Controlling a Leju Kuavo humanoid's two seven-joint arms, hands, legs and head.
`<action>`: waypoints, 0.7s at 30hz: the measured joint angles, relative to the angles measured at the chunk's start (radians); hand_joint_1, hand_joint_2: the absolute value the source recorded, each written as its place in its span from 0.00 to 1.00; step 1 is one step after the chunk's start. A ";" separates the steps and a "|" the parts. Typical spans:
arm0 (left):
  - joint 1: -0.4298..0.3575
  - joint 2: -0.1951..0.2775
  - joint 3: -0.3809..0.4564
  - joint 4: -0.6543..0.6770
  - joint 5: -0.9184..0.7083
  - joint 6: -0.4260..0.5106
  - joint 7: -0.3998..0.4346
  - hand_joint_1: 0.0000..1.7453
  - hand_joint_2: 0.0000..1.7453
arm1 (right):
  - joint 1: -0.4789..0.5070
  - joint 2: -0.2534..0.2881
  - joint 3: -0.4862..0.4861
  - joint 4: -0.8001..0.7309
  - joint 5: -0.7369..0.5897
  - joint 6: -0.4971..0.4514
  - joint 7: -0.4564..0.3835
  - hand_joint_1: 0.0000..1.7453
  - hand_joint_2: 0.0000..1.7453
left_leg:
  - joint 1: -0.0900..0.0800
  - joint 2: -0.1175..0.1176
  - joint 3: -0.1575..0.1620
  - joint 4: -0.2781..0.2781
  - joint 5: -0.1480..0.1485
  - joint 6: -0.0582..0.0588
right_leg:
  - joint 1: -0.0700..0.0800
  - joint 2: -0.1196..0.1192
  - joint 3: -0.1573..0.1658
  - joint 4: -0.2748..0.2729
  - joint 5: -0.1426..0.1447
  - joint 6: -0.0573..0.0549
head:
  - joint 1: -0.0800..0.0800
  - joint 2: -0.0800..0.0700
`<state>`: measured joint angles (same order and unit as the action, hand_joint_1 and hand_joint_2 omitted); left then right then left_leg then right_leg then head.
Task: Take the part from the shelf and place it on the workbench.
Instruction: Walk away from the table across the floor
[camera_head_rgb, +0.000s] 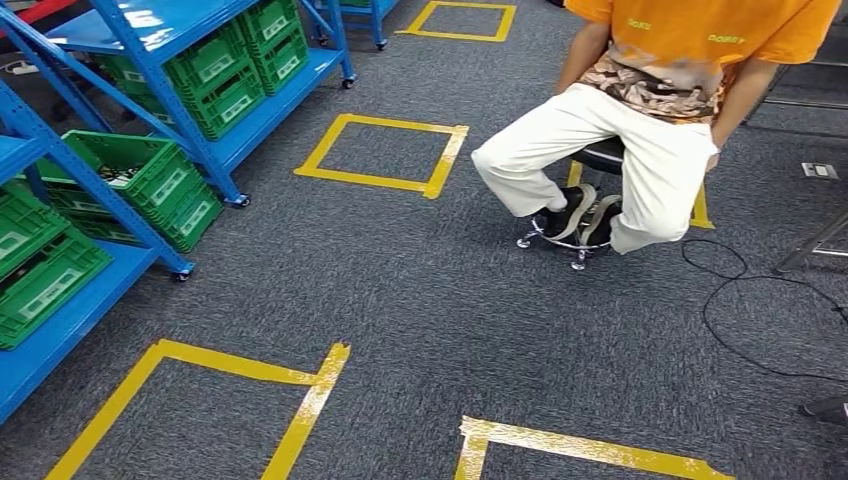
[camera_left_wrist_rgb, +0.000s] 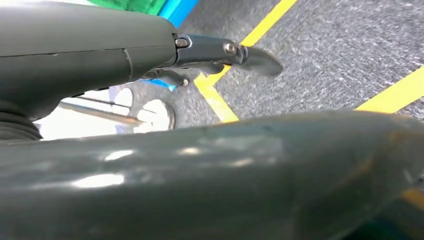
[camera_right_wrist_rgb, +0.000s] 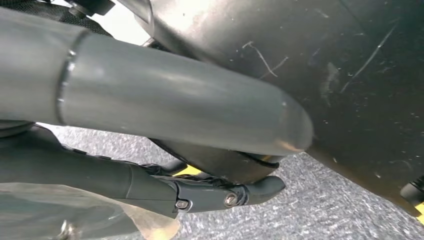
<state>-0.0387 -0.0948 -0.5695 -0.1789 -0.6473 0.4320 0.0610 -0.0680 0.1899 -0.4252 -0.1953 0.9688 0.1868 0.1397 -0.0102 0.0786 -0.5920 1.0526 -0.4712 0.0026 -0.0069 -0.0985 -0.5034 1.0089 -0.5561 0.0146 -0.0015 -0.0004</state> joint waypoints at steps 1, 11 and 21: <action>0.001 0.000 0.000 0.000 0.000 0.000 0.000 0.00 0.00 | 0.000 -0.001 0.000 0.000 0.000 0.000 0.000 0.00 0.00 | -0.004 0.006 0.003 -0.010 -0.008 0.006 | 0.003 -0.011 0.001 -0.001 -0.004 0.005 | 0.000 0.000; -0.001 -0.005 0.000 0.000 -0.015 -0.009 0.005 0.00 0.00 | -0.010 -0.002 0.005 -0.002 -0.007 0.000 -0.013 0.00 0.00 | 0.004 -0.123 0.014 -0.024 -0.007 0.044 | -0.002 0.099 -0.144 0.264 -0.081 0.024 | 0.011 0.000; -0.014 -0.016 -0.001 0.000 -0.039 -0.013 0.023 0.00 0.00 | -0.006 0.000 0.003 -0.002 -0.014 0.000 -0.017 0.00 0.00 | 0.007 -0.153 -0.025 0.050 -0.050 0.000 | -0.013 0.125 -0.035 0.002 0.041 -0.011 | 0.002 0.000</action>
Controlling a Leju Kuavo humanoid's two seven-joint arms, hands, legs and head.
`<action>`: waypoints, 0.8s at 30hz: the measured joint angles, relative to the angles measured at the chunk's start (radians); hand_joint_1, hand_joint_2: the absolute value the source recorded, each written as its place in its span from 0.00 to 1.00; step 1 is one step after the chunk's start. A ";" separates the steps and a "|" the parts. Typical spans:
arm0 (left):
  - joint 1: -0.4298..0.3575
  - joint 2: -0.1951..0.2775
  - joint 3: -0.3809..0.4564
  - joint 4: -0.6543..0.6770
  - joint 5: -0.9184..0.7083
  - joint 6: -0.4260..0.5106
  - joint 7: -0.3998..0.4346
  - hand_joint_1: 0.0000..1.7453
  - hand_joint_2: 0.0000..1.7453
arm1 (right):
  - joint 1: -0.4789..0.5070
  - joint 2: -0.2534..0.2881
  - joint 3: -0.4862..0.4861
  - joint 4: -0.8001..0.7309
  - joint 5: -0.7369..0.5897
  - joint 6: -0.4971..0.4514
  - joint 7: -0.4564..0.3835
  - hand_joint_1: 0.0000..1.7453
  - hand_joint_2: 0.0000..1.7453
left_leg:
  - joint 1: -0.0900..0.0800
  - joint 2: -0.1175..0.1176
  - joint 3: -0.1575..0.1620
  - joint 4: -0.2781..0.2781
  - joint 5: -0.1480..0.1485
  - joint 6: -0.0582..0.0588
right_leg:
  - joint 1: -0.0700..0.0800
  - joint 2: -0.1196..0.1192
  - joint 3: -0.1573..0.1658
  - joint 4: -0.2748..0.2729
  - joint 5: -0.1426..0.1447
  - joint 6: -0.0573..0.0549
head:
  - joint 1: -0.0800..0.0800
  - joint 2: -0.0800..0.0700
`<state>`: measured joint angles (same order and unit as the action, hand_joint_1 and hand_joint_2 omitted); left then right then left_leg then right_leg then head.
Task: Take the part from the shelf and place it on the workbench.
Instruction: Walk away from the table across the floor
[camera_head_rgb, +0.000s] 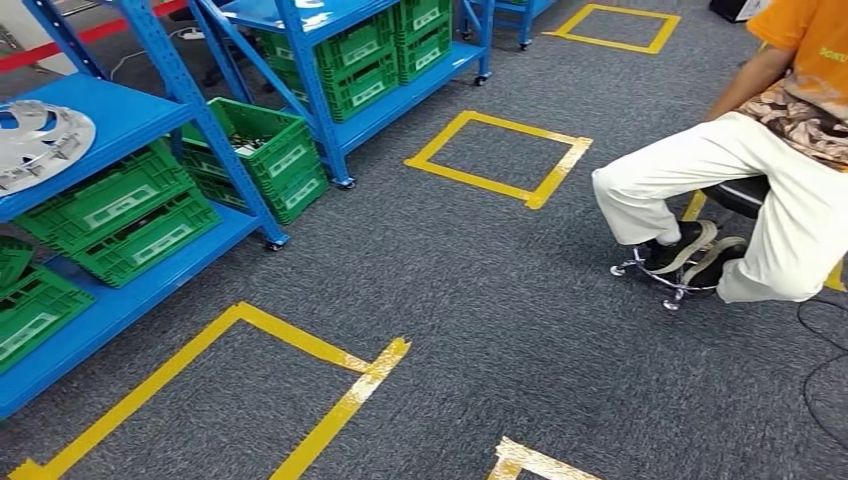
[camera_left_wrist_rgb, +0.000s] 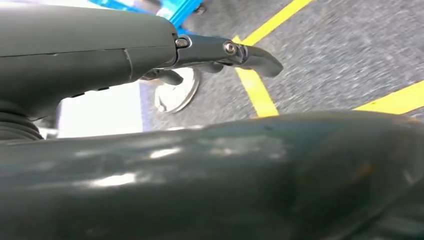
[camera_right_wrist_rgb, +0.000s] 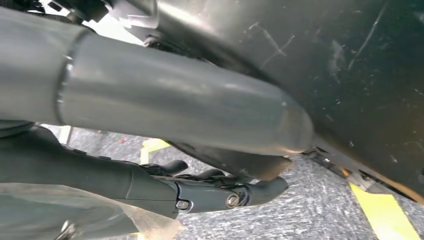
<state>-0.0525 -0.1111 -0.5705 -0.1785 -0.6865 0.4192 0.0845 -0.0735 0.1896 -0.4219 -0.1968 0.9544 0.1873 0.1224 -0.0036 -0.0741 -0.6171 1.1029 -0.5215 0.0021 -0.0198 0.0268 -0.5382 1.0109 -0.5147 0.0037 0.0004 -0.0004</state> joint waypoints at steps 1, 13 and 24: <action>-0.002 -0.002 0.000 0.000 -0.001 0.001 0.002 0.00 0.00 | 0.003 -0.001 0.000 0.000 -0.001 0.000 -0.001 0.00 0.00 | 0.000 0.028 -0.027 0.057 -0.029 -0.005 | 0.002 -0.015 0.003 -0.001 -0.002 -0.004 | -0.004 0.000; -0.002 -0.011 0.000 0.000 -0.005 0.000 0.001 0.00 0.00 | 0.007 -0.004 -0.003 -0.001 -0.006 -0.001 -0.003 0.00 0.00 | -0.009 0.129 0.038 -0.074 0.041 0.020 | 0.018 -0.141 0.042 -0.002 -0.044 0.026 | -0.002 0.000; -0.009 -0.017 0.000 0.000 -0.007 -0.003 0.001 0.00 0.00 | 0.002 -0.004 -0.005 -0.001 -0.010 -0.001 -0.008 0.00 0.00 | -0.002 -0.017 0.048 -0.076 0.039 0.031 | 0.001 0.031 -0.029 0.052 -0.007 0.034 | 0.007 0.000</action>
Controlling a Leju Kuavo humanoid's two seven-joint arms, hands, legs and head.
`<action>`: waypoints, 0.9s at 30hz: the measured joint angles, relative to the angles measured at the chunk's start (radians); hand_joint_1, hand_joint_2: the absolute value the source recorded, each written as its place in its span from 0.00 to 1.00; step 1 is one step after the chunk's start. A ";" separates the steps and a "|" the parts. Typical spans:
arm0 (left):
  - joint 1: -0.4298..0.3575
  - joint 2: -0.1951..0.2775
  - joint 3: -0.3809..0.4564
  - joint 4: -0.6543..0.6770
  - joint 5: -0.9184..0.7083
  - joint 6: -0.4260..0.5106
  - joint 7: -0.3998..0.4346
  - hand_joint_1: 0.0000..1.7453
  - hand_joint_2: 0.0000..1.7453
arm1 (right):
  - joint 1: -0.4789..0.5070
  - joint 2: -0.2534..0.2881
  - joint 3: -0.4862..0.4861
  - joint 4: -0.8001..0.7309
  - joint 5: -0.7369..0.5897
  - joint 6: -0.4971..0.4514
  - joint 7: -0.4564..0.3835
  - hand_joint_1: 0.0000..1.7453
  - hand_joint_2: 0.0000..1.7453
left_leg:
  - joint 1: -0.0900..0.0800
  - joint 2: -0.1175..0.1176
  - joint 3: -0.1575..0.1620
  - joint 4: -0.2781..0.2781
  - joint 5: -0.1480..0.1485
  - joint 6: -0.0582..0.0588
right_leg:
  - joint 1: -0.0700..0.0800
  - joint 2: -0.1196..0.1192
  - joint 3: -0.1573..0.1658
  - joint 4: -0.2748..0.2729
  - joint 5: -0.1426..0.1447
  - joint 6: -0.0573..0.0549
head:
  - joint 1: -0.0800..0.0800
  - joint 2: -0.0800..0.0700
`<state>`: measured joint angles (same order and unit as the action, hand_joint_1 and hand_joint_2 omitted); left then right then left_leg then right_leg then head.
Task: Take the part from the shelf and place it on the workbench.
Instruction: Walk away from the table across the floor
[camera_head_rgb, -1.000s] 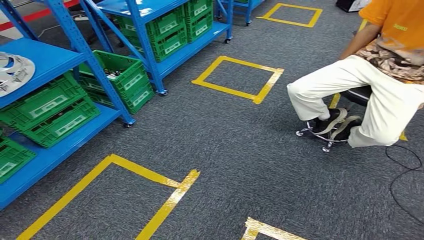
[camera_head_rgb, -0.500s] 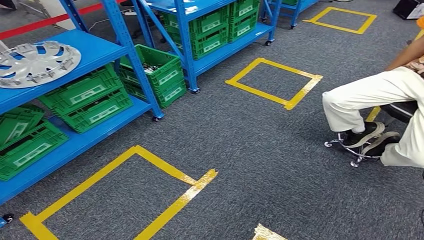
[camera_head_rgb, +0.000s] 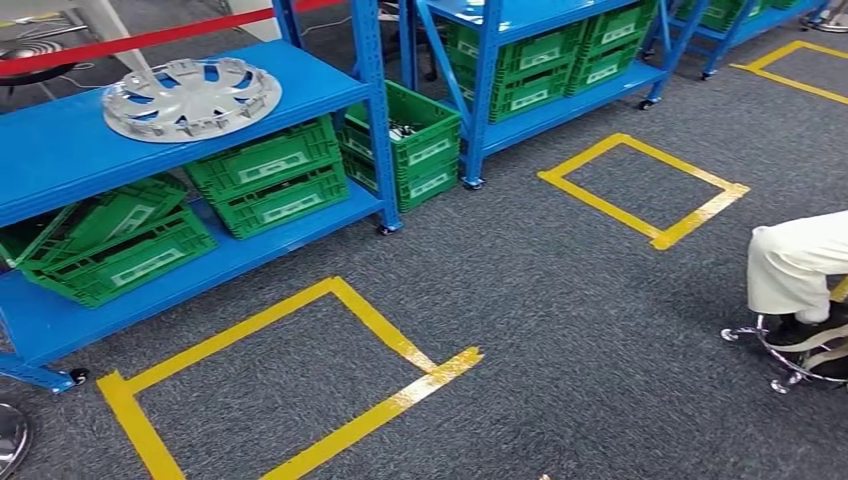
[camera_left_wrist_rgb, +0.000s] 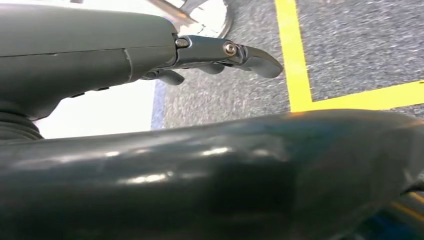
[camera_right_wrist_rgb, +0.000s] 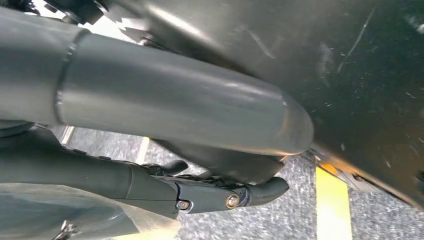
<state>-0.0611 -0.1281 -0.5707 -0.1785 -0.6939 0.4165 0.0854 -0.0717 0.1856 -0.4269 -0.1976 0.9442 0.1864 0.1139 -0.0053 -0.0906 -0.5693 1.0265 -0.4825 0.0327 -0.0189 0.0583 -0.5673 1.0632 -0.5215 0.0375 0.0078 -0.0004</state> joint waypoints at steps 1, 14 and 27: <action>-0.001 0.000 0.000 0.000 0.000 0.000 0.000 0.00 0.00 | 0.001 0.000 0.000 0.000 0.000 0.000 0.000 0.00 0.00 | 0.001 -0.011 -0.004 0.001 0.001 -0.006 | -0.001 0.016 0.014 -0.030 0.005 -0.002 | 0.000 0.000; 0.002 0.002 0.000 0.000 0.003 0.000 0.001 0.00 0.00 | 0.007 0.001 -0.003 0.000 0.002 -0.001 0.010 0.00 0.00 | 0.002 0.120 -0.056 0.113 -0.011 -0.039 | 0.005 -0.136 0.063 -0.056 -0.022 -0.036 | -0.017 0.000; 0.003 -0.003 0.000 0.000 0.003 -0.001 0.004 0.00 0.00 | -0.002 0.001 -0.005 -0.001 0.003 -0.001 0.005 0.00 0.00 | 0.001 0.052 -0.005 -0.007 0.010 0.012 | 0.011 -0.061 -0.070 0.207 -0.118 0.006 | 0.001 0.000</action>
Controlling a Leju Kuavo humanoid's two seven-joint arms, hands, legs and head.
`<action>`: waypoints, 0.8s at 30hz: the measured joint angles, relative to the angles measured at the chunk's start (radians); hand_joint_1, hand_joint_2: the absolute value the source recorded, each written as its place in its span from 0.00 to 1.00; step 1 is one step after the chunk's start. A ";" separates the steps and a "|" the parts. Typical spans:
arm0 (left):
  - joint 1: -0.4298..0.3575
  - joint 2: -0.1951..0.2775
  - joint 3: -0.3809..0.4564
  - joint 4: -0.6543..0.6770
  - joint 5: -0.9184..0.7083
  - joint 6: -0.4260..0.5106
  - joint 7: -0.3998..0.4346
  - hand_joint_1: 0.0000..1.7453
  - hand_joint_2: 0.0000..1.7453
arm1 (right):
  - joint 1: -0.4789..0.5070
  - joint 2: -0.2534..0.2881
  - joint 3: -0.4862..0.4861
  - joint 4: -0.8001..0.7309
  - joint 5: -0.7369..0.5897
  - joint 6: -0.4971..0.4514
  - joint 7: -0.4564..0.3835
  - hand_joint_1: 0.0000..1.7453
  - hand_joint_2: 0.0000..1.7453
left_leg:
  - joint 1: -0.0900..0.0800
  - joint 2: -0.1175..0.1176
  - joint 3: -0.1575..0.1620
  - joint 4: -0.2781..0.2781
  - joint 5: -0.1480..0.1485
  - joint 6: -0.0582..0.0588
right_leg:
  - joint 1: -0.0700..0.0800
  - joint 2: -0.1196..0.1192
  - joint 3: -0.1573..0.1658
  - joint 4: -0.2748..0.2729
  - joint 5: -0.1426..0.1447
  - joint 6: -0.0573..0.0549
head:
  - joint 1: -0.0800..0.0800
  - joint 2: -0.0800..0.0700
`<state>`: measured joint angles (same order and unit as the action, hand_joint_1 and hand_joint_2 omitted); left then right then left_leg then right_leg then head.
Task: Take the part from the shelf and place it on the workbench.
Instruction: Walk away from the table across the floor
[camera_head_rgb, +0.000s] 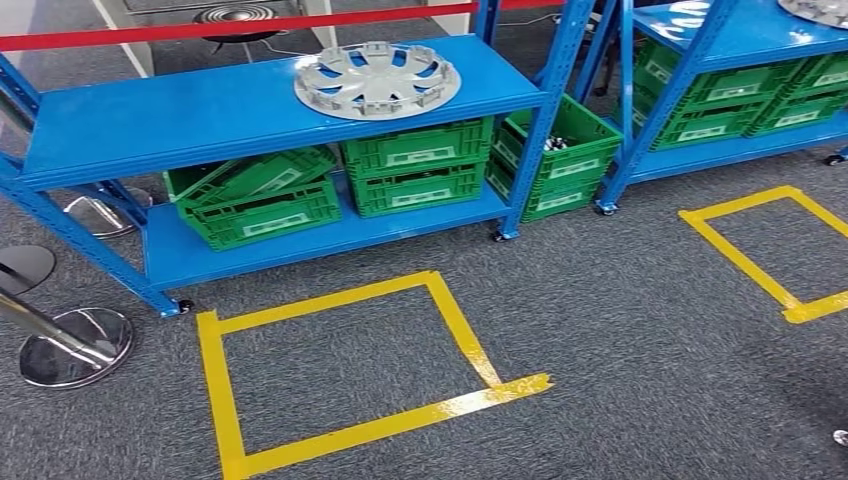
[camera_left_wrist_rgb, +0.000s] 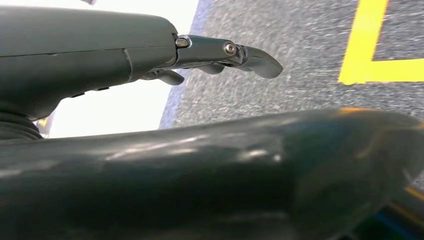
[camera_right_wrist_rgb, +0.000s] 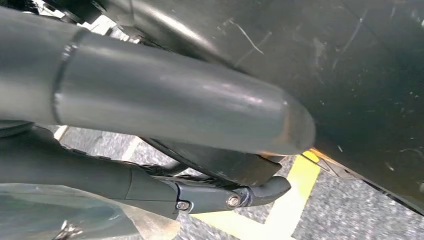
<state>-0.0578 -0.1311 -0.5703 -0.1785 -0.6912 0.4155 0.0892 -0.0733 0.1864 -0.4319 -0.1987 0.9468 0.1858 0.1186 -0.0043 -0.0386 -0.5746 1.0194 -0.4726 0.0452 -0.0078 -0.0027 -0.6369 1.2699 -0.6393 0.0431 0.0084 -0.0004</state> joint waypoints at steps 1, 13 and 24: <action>0.000 0.000 0.000 0.000 0.000 0.000 0.000 0.00 0.00 | 0.000 0.000 0.000 0.000 0.000 0.000 0.000 0.00 0.00 | 0.000 -0.015 0.002 0.001 -0.001 -0.001 | -0.002 0.007 0.018 -0.055 0.042 -0.001 | 0.000 0.000; -0.003 0.000 0.001 0.000 0.002 0.000 0.000 0.00 0.00 | 0.007 0.002 -0.006 0.001 0.003 0.000 0.004 0.00 0.00 | 0.004 0.021 -0.127 0.253 -0.113 -0.058 | -0.010 -0.017 0.118 -0.261 0.110 -0.048 | -0.019 0.000; 0.007 0.001 0.001 0.000 0.006 -0.002 0.023 0.00 0.00 | 0.005 0.003 -0.011 0.000 -0.004 -0.038 -0.026 0.00 0.00 | -0.001 0.045 0.006 -0.008 0.000 -0.019 | -0.002 -0.048 0.127 -0.251 0.081 -0.010 | -0.017 0.000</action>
<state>-0.0511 -0.1297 -0.5691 -0.1785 -0.6850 0.4131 0.1125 -0.0681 0.1897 -0.4431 -0.1984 0.9427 0.1480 0.0928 -0.0049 0.0062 -0.5685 1.0111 -0.4726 0.0264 -0.0100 -0.0503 -0.5097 1.0187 -0.5581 0.0335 -0.0086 -0.0004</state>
